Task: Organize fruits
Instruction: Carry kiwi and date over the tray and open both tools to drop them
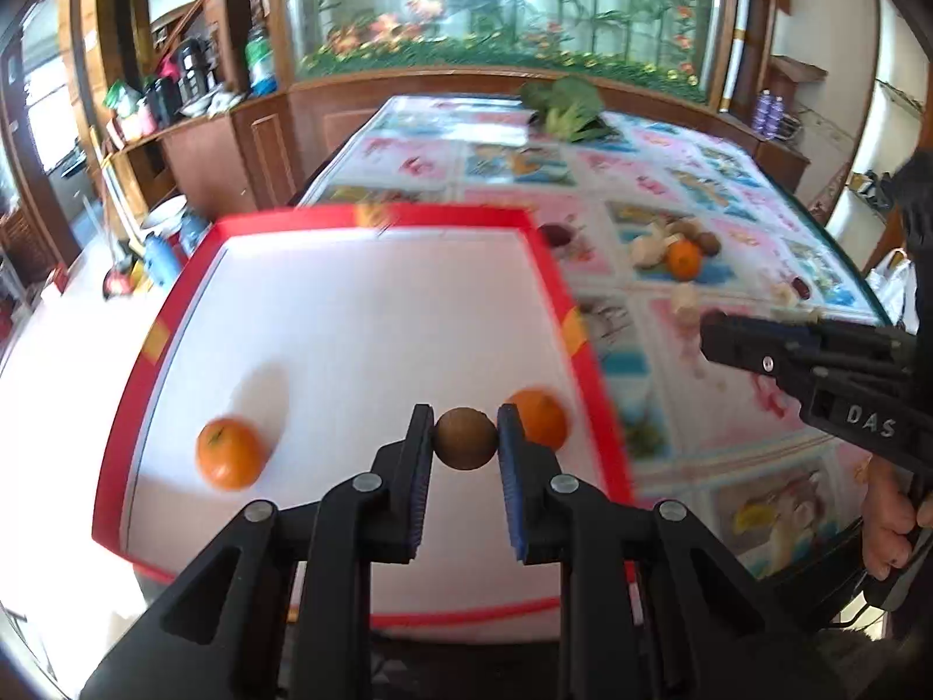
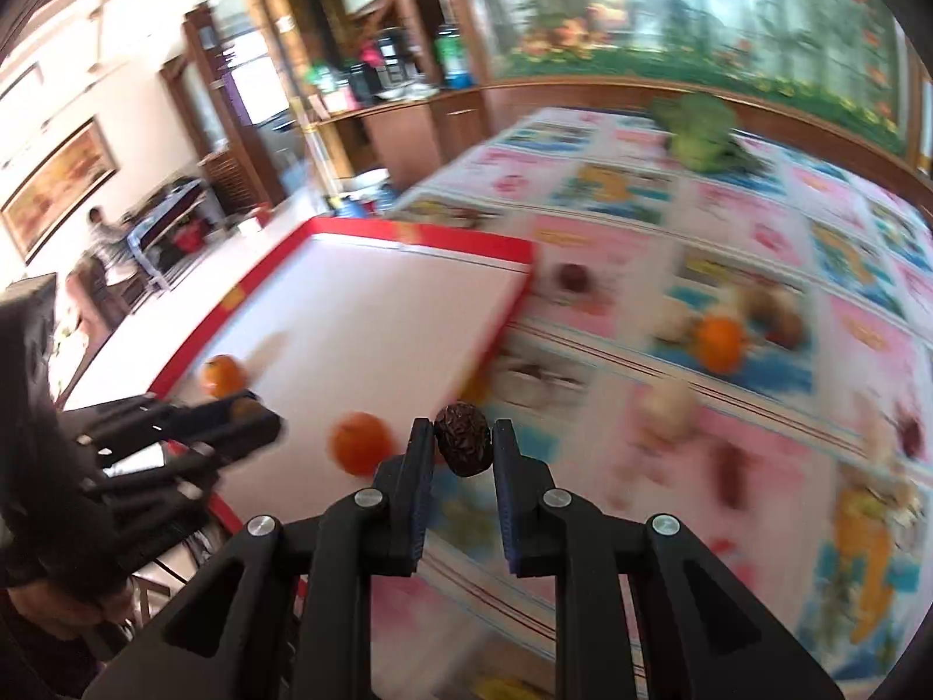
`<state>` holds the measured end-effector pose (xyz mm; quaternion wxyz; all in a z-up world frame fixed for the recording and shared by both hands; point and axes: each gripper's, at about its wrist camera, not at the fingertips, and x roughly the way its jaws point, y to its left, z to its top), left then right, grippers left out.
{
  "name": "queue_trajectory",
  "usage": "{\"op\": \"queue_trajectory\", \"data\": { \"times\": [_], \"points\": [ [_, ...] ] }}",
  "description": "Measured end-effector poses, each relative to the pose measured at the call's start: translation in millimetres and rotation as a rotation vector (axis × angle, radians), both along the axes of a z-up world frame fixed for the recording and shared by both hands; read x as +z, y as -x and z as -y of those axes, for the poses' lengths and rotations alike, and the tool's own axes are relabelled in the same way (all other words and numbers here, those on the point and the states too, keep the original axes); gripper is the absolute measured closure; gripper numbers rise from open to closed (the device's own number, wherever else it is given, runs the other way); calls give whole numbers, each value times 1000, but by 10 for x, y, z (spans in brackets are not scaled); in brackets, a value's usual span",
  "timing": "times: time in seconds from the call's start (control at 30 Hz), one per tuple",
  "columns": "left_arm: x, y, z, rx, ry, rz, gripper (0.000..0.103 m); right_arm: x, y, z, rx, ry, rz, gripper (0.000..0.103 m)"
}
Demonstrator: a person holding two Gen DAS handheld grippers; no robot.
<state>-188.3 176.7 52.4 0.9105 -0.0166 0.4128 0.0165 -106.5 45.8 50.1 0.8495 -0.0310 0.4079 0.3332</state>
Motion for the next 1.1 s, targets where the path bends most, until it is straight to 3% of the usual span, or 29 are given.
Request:
{"op": "queue_trajectory", "data": {
  "times": [0.2,0.47,0.6,0.8,0.87,0.9,0.97,1.03,1.1],
  "points": [
    [-148,16,-91,21,-11,-33,79,-46,-93,-393,30,-7,18,85],
    [-295,2,-116,27,-19,-73,79,-239,-350,-773,55,51,-48,85],
    [-310,18,-99,22,-38,-73,79,-375,-401,-874,44,116,-105,84],
    [-314,33,-80,22,-57,-78,79,-339,-397,-755,42,99,-152,83],
    [-315,40,-81,26,-61,-81,79,-304,-364,-685,43,74,-169,70],
    [-314,48,-83,27,-64,-83,79,-293,-348,-655,40,54,-168,69],
    [-309,55,-91,30,-57,-87,73,-220,-298,-544,37,8,-150,64],
    [-292,72,-107,54,-61,-82,40,-132,-243,-419,28,-19,-118,62],
    [-247,112,-122,77,-83,-45,29,-35,-194,-255,17,-56,-88,58]
  ]
}}
